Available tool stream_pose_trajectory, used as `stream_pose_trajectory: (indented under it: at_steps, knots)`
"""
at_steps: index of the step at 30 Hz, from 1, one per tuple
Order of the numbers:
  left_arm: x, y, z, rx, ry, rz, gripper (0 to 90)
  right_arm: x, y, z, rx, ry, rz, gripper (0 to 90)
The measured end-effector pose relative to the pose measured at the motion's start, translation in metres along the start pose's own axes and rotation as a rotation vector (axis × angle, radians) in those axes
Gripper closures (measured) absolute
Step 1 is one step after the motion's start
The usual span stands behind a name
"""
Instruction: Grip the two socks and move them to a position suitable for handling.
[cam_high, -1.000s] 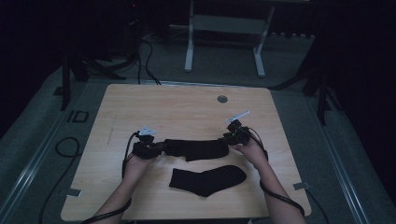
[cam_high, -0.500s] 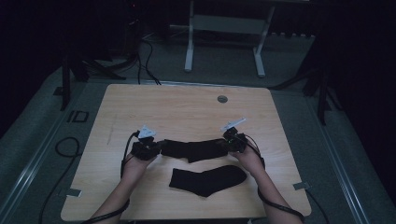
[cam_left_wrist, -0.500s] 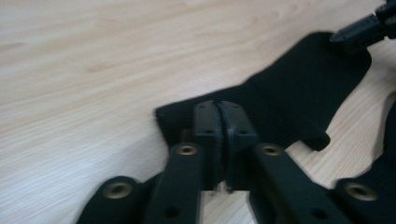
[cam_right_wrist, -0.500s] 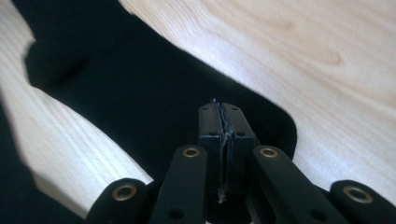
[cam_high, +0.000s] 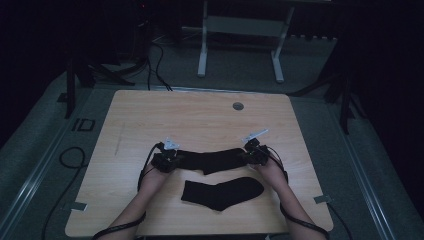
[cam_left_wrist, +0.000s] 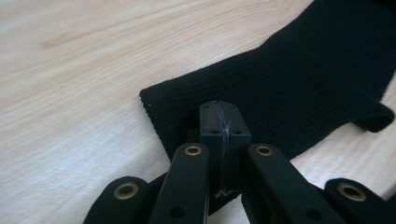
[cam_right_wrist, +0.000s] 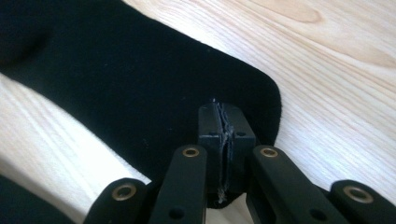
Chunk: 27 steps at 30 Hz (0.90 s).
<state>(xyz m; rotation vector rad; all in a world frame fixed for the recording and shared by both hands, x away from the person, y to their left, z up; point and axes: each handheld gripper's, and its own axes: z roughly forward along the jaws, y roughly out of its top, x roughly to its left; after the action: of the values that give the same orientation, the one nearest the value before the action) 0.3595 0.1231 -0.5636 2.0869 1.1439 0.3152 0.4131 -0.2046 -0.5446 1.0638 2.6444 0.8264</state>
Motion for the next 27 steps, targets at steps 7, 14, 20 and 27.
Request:
stream_pose_trajectory:
  at_steps: [7, 14, 20, 27]
  knots:
    - [-0.014, 0.001, 0.004, -0.002, -0.04, 0.021, 90.0, -0.012, -0.009, -0.007, -0.006, -0.017, 0.031, 87.3]
    - [-0.018, 0.004, 0.008, -0.001, -0.059, 0.033, 90.0, -0.021, -0.021, -0.015, -0.009, -0.026, 0.055, 87.3]
    - [-0.019, 0.007, 0.011, 0.004, -0.064, 0.046, 90.0, -0.023, -0.028, -0.018, -0.025, -0.027, 0.078, 87.3]
    - [-0.019, 0.01, 0.007, -0.024, -0.073, 0.022, 89.4, -0.021, -0.027, -0.022, -0.029, -0.02, 0.083, 81.1]
